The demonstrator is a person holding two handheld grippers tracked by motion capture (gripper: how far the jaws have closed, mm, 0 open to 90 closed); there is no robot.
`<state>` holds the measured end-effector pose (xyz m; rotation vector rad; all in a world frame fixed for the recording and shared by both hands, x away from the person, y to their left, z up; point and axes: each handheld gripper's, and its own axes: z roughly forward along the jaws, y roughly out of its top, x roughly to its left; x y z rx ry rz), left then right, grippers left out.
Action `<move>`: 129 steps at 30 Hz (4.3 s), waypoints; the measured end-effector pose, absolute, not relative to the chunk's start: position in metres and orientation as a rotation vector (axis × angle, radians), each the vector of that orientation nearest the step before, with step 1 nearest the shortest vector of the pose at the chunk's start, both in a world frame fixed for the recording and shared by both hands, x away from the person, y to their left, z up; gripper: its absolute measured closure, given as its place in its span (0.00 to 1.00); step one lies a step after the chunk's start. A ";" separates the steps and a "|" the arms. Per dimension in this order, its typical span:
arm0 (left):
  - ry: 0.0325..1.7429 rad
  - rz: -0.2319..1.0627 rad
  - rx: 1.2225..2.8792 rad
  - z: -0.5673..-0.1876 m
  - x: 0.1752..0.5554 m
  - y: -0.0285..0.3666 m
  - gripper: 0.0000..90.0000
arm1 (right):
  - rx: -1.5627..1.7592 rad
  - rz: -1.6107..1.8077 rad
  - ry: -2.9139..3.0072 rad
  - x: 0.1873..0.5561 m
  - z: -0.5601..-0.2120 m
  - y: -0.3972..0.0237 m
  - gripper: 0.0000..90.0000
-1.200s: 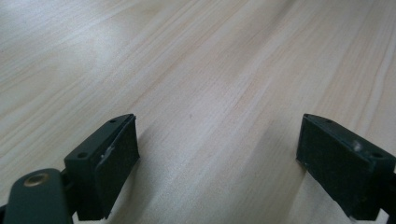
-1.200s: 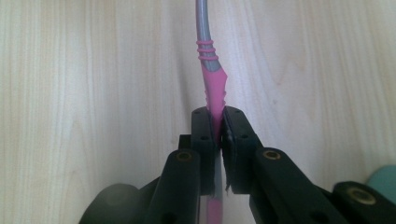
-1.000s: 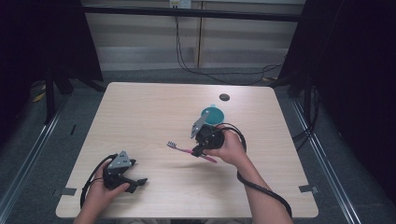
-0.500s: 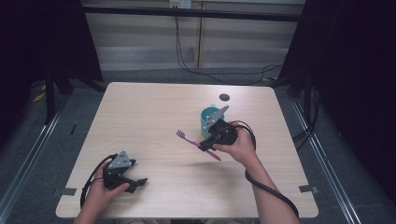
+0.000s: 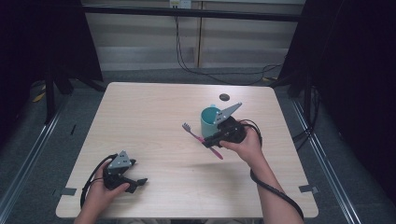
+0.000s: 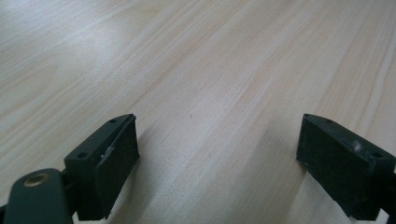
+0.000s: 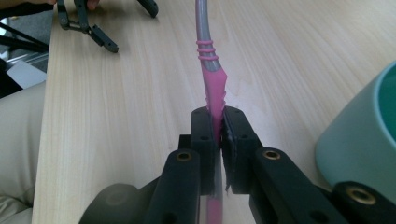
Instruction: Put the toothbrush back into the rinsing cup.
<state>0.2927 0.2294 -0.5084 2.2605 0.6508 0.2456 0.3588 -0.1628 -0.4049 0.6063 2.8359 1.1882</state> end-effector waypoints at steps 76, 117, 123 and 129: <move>0.655 0.247 2.257 -0.509 0.293 0.229 0.14 | 0.913 1.627 2.296 0.372 -0.363 -0.218 0.93; 0.663 0.249 2.244 -0.509 0.293 0.229 0.14 | 0.973 1.642 2.154 0.401 -0.363 -0.214 0.93; 0.662 0.247 2.247 -0.509 0.293 0.229 0.14 | 0.985 1.646 2.143 0.405 -0.365 -0.214 0.93; 0.661 0.247 2.247 -0.509 0.293 0.229 0.14 | 0.995 1.633 2.128 0.410 -0.368 -0.212 0.93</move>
